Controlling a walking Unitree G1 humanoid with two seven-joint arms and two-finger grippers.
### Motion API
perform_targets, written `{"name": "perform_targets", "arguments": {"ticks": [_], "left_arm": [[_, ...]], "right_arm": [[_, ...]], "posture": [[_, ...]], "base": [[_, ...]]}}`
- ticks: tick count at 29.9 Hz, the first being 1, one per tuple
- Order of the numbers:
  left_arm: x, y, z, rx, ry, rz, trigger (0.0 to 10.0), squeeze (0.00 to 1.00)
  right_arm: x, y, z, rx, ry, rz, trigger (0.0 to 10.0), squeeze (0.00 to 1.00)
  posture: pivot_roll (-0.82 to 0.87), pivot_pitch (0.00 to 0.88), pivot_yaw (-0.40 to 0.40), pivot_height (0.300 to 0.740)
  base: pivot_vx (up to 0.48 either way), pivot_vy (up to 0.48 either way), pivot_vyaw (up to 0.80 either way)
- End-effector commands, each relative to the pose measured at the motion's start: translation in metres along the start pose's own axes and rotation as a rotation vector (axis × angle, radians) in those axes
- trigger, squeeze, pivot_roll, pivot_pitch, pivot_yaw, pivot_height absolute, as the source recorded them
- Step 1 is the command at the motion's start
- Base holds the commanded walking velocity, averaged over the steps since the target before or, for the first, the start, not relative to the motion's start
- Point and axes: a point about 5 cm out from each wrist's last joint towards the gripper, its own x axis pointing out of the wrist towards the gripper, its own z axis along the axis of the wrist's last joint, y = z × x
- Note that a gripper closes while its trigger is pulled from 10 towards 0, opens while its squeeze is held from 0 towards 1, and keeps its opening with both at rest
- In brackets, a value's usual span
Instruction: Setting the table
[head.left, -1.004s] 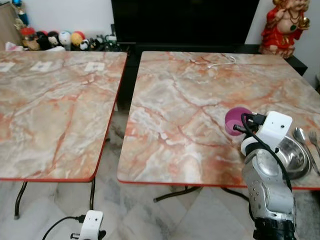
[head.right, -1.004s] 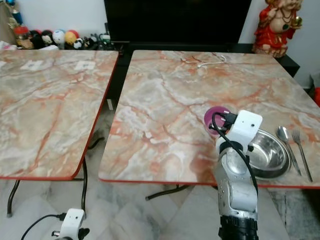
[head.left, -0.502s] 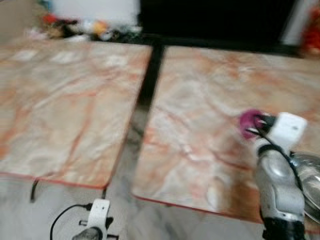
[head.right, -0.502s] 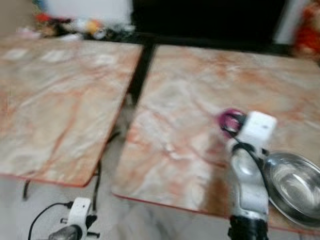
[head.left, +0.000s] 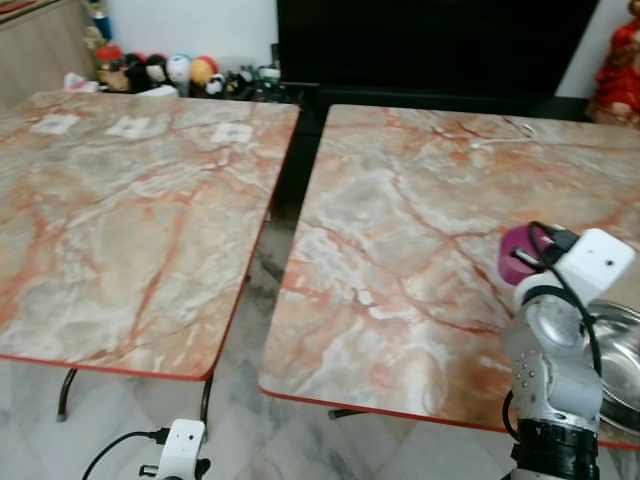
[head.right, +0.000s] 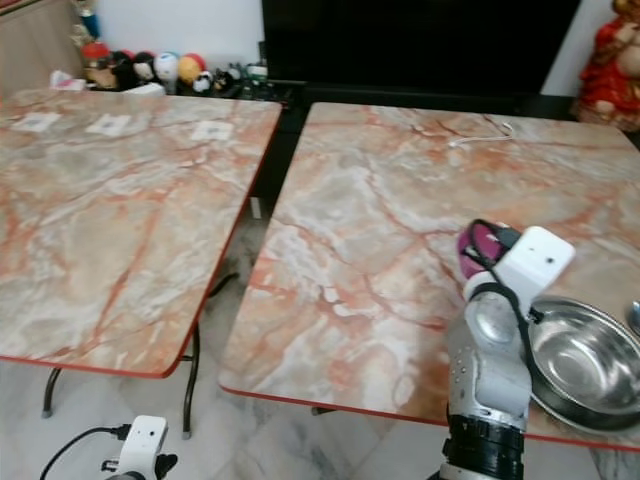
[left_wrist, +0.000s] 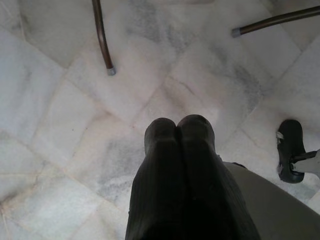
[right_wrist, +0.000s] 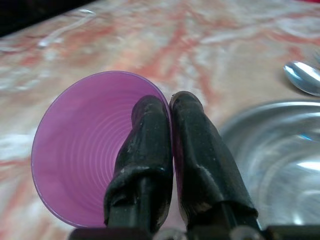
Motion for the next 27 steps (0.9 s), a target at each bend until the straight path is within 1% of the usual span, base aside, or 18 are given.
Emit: {"name": "perform_targets", "arguments": {"ticks": [1, 3, 8, 10, 14, 18, 26, 27], "left_arm": [[-0.001, 0.001, -0.003, -0.003, 0.014, 0.004, 10.0, 0.00], [-0.001, 0.001, -0.003, -0.004, 0.015, 0.005, 10.0, 0.00], [-0.001, 0.001, -0.003, -0.003, 0.016, 0.005, 10.0, 0.00], [-0.001, 0.001, -0.003, -0.003, 0.016, 0.006, 10.0, 0.00], [-0.001, 0.001, -0.003, -0.004, 0.015, 0.007, 10.0, 0.00], [-0.001, 0.001, -0.003, -0.003, 0.016, 0.007, 10.0, 0.00], [-0.001, 0.001, -0.003, -0.003, 0.015, 0.006, 10.0, 0.00], [-0.001, 0.001, -0.003, -0.004, 0.015, 0.006, 10.0, 0.00]], "right_arm": [[0.001, 0.005, -0.001, 0.024, 0.029, 0.000, 10.0, 0.00], [0.001, 0.009, -0.002, 0.052, 0.055, 0.021, 10.0, 0.00], [0.001, 0.015, -0.002, 0.061, 0.069, 0.049, 10.0, 0.00], [0.000, 0.020, -0.002, 0.075, 0.079, 0.069, 10.0, 0.00], [0.000, 0.021, -0.001, 0.074, 0.082, 0.062, 10.0, 0.00], [-0.003, 0.017, -0.004, 0.070, 0.098, 0.020, 10.0, 0.00], [-0.007, 0.020, -0.008, 0.081, 0.128, 0.026, 10.0, 0.00], [-0.007, 0.020, -0.009, 0.080, 0.131, 0.026, 10.0, 0.32]], "posture": [[0.04, 0.074, -0.010, 0.740], [0.04, 0.077, -0.008, 0.740], [0.04, 0.079, -0.007, 0.740], [0.04, 0.079, -0.007, 0.740], [0.05, 0.079, -0.008, 0.740], [0.04, 0.078, -0.009, 0.740], [0.05, 0.077, -0.011, 0.740], [0.05, 0.077, -0.011, 0.740]], "base": [[0.000, 0.000, 0.00], [0.000, 0.000, 0.00], [0.000, 0.000, 0.00], [0.000, 0.000, 0.00], [0.000, 0.000, 0.00], [0.000, 0.000, 0.00], [0.000, 0.000, 0.00], [0.000, 0.000, 0.00]]}}
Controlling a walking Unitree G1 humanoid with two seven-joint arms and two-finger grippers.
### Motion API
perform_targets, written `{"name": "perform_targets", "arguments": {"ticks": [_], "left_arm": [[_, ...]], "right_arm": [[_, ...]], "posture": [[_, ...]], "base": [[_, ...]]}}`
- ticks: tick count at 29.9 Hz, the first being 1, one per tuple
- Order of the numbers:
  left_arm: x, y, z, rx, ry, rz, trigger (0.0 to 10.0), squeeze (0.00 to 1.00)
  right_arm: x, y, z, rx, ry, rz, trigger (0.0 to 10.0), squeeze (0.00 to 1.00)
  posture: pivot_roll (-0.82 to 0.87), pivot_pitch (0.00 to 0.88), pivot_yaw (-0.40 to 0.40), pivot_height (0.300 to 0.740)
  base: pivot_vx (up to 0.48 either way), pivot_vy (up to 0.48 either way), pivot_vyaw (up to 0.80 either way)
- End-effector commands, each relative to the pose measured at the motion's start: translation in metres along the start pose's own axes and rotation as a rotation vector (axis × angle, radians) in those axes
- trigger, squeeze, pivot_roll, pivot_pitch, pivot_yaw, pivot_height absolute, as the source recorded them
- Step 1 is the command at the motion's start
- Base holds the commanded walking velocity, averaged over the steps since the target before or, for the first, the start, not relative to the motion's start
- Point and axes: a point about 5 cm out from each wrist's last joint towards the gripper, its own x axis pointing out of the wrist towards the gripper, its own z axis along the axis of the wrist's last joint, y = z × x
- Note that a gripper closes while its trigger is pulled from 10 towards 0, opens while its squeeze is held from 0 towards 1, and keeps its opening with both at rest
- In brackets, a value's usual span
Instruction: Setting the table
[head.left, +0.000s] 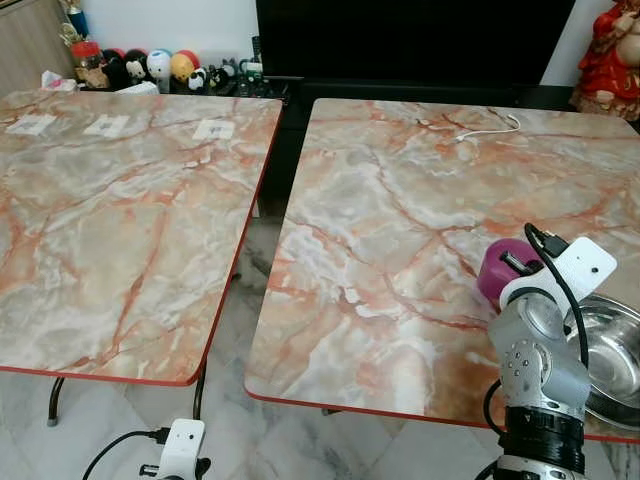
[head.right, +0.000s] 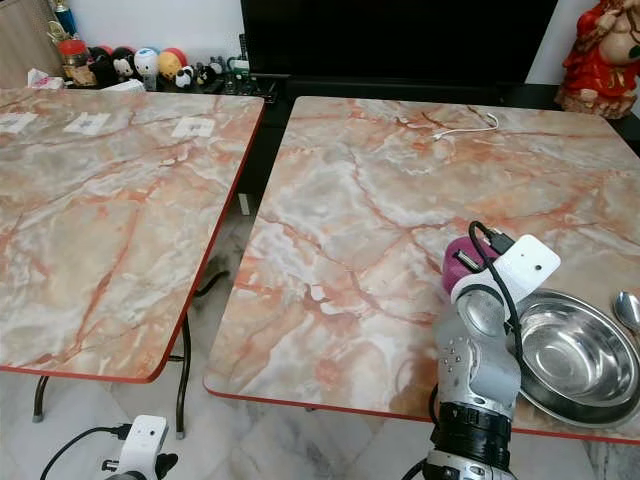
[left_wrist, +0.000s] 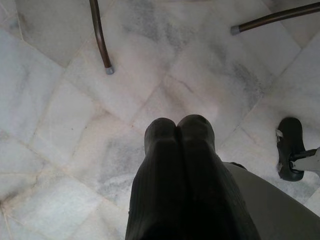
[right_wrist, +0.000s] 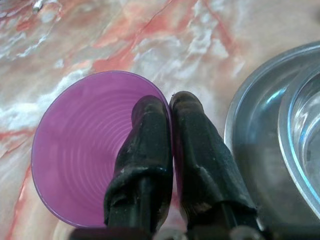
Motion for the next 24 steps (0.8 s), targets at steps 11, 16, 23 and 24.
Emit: {"name": "perform_targets", "arguments": {"ticks": [11, 16, 23, 24], "left_arm": [[-0.001, 0.001, -0.003, -0.003, 0.016, 0.002, 10.0, 0.00], [-0.001, 0.001, -0.003, -0.002, 0.016, 0.003, 10.0, 0.00], [-0.001, 0.001, -0.003, 0.000, 0.016, 0.002, 10.0, 0.00], [-0.001, 0.001, -0.003, 0.000, 0.016, 0.002, 10.0, 0.00]], "right_arm": [[-0.004, -0.001, 0.005, 0.010, -0.008, -0.014, 10.0, 0.42], [-0.005, 0.001, 0.010, 0.003, -0.044, 0.003, 10.0, 0.00], [-0.006, 0.004, 0.016, -0.007, -0.084, 0.008, 10.0, 0.00], [-0.006, 0.004, 0.016, -0.007, -0.084, 0.008, 10.0, 0.00]], "posture": [[0.04, 0.077, -0.011, 0.740], [0.04, 0.076, -0.010, 0.740], [0.04, 0.075, -0.009, 0.740], [0.04, 0.075, -0.009, 0.740]], "base": [[0.000, 0.000, 0.00], [0.000, 0.000, 0.00], [0.000, 0.000, 0.00], [0.000, 0.000, 0.00]]}}
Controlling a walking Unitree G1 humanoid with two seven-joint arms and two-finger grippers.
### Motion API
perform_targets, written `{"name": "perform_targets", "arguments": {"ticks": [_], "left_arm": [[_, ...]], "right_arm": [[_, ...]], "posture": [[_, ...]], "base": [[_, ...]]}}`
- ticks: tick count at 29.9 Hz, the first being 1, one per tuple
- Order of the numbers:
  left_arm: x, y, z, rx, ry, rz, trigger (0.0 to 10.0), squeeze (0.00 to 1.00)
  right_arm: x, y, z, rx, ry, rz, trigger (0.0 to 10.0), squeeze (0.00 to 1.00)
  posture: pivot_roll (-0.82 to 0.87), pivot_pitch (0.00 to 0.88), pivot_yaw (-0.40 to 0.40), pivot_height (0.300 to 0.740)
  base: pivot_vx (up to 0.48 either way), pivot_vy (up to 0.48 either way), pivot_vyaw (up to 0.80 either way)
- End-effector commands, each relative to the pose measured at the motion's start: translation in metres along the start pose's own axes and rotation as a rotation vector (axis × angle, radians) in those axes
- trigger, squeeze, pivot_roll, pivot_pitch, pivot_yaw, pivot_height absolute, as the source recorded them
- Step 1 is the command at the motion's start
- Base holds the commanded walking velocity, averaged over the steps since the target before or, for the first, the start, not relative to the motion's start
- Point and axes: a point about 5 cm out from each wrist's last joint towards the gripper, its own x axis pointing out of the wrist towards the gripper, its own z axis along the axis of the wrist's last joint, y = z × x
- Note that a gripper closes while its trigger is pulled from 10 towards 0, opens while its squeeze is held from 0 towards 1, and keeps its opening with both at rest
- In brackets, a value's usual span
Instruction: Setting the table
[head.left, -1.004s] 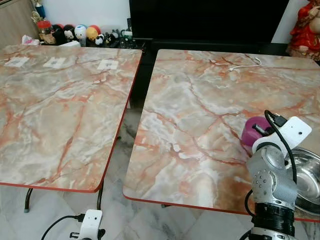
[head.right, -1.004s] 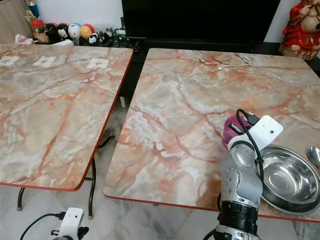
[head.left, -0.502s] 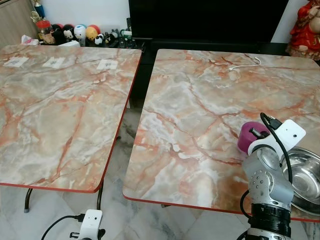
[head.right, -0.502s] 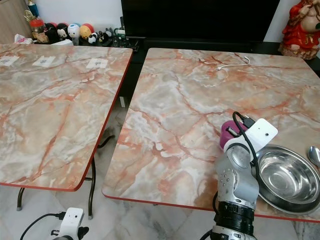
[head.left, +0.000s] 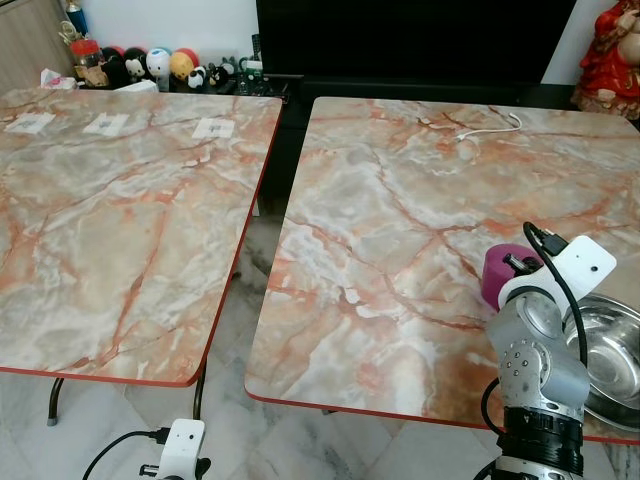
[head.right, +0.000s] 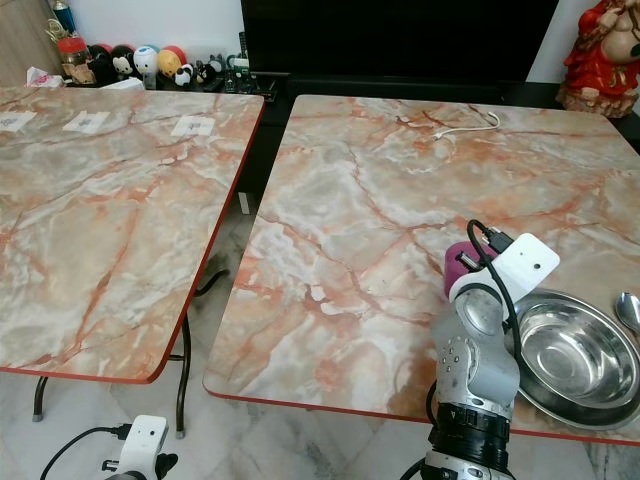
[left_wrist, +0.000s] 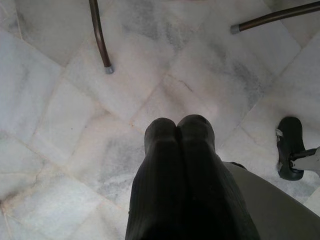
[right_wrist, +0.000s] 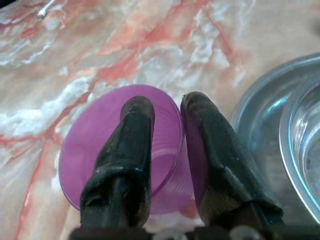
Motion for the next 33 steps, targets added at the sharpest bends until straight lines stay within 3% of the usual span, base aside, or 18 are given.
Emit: {"name": "perform_targets", "arguments": {"ticks": [1, 17, 22, 23, 28, 33], "left_arm": [[-0.001, 0.001, -0.003, 0.000, 0.016, 0.002, 10.0, 0.00], [-0.001, 0.002, -0.003, 0.002, 0.015, 0.006, 10.0, 0.00], [-0.001, 0.002, -0.003, 0.003, 0.014, 0.008, 10.0, 0.00], [-0.001, 0.002, -0.003, 0.003, 0.014, 0.009, 10.0, 0.00], [-0.001, 0.003, -0.003, 0.005, 0.009, 0.018, 10.0, 0.00], [-0.001, 0.004, -0.003, 0.008, 0.004, 0.021, 10.0, 0.00]], "right_arm": [[-0.003, 0.001, 0.008, 0.002, -0.042, 0.004, 10.0, 0.00], [0.001, -0.009, 0.012, 0.021, -0.081, -0.055, 10.0, 0.00], [-0.001, -0.007, 0.018, -0.030, -0.145, -0.019, 10.0, 0.00], [-0.002, -0.004, 0.020, -0.044, -0.164, 0.011, 10.0, 0.00], [-0.021, 0.028, 0.023, -0.181, -0.270, 0.406, 10.0, 0.00], [-0.029, 0.024, 0.009, -0.237, -0.243, 0.489, 10.0, 0.00]], "posture": [[0.04, 0.076, -0.009, 0.740], [0.04, 0.082, -0.004, 0.740], [0.04, 0.080, -0.005, 0.740], [0.04, 0.079, -0.005, 0.740], [0.03, 0.078, -0.004, 0.740], [0.03, 0.070, -0.008, 0.740]], "base": [[0.000, 0.000, 0.00], [0.000, 0.000, 0.00], [0.000, 0.000, 0.00], [0.000, 0.000, 0.00], [0.000, 0.000, 0.00], [0.000, 0.000, 0.00]]}}
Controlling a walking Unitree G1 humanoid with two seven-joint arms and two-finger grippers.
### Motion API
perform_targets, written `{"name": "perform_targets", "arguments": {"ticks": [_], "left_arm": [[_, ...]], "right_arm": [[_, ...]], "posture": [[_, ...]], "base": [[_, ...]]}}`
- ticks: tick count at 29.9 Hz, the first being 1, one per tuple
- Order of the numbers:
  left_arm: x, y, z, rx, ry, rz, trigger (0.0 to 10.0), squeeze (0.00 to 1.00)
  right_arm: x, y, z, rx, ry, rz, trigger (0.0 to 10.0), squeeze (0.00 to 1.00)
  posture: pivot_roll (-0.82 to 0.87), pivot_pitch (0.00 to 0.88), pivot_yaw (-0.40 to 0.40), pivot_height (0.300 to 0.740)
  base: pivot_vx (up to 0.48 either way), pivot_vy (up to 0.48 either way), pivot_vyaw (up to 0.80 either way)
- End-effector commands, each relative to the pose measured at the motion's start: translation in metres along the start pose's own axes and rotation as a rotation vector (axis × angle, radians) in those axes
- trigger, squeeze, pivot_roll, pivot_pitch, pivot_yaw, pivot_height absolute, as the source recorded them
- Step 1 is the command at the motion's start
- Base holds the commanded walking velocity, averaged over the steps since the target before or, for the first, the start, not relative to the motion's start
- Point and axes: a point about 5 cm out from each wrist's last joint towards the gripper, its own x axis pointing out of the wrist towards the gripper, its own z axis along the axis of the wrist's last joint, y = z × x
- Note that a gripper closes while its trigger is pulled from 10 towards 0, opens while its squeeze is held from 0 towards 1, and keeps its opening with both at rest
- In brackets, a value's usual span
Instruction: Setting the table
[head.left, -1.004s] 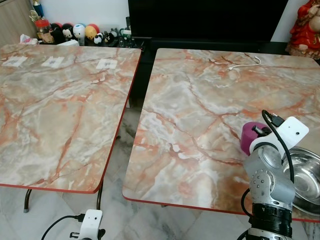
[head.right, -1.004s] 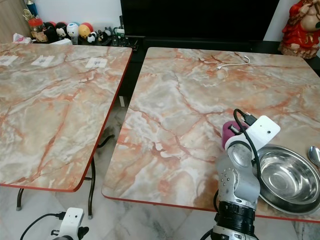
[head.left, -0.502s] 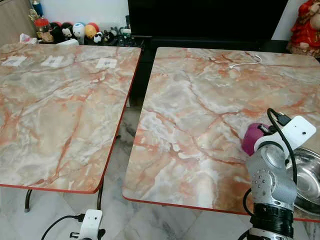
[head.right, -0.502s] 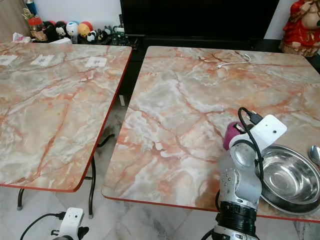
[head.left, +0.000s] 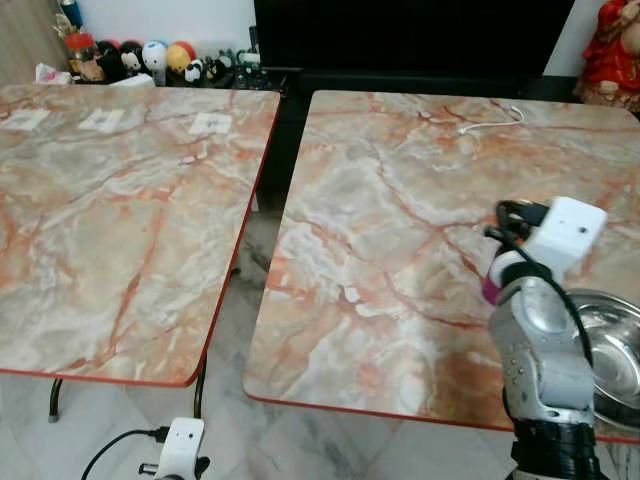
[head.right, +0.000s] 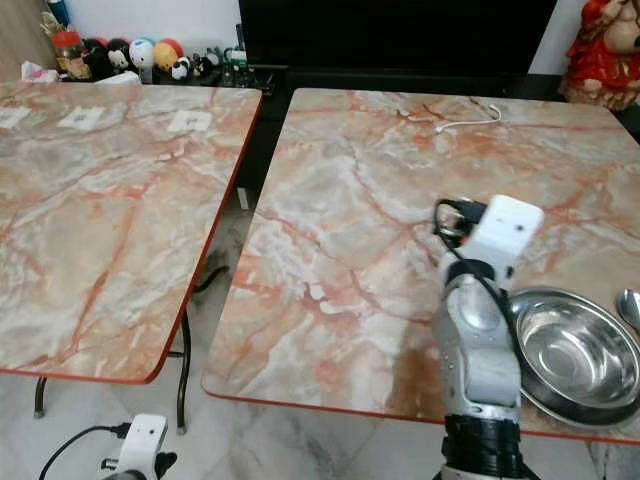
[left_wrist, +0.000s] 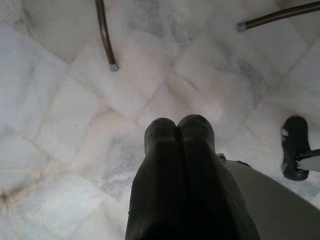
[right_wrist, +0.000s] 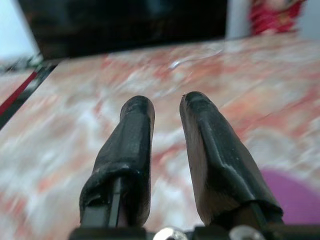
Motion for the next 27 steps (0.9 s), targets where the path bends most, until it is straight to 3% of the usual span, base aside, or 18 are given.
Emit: {"name": "perform_targets", "arguments": {"ticks": [1, 4, 11, 27], "left_arm": [[-0.001, 0.001, -0.005, 0.004, 0.012, 0.005, 10.0, 0.00], [-0.001, 0.001, -0.006, -0.003, 0.016, 0.011, 10.0, 0.00], [-0.002, 0.002, -0.007, -0.012, 0.019, 0.009, 10.0, 0.00], [-0.002, 0.002, -0.009, 0.000, 0.022, 0.002, 10.0, 0.00]], "right_arm": [[-0.005, -0.002, -0.003, -0.010, 0.002, 0.028, 10.0, 0.00], [-0.012, 0.003, -0.012, -0.061, 0.015, 0.102, 10.0, 0.00], [-0.012, 0.006, -0.013, -0.032, 0.016, 0.120, 10.0, 0.00], [-0.011, 0.003, -0.027, -0.044, 0.056, 0.130, 10.0, 0.00]], "posture": [[0.03, 0.070, -0.008, 0.740], [0.03, 0.061, -0.007, 0.740], [0.03, 0.042, 0.000, 0.740], [0.04, 0.000, -0.004, 0.740]], "base": [[0.000, 0.000, 0.00], [0.000, 0.000, 0.73], [0.000, 0.206, 0.80], [0.000, 0.480, 0.00]]}}
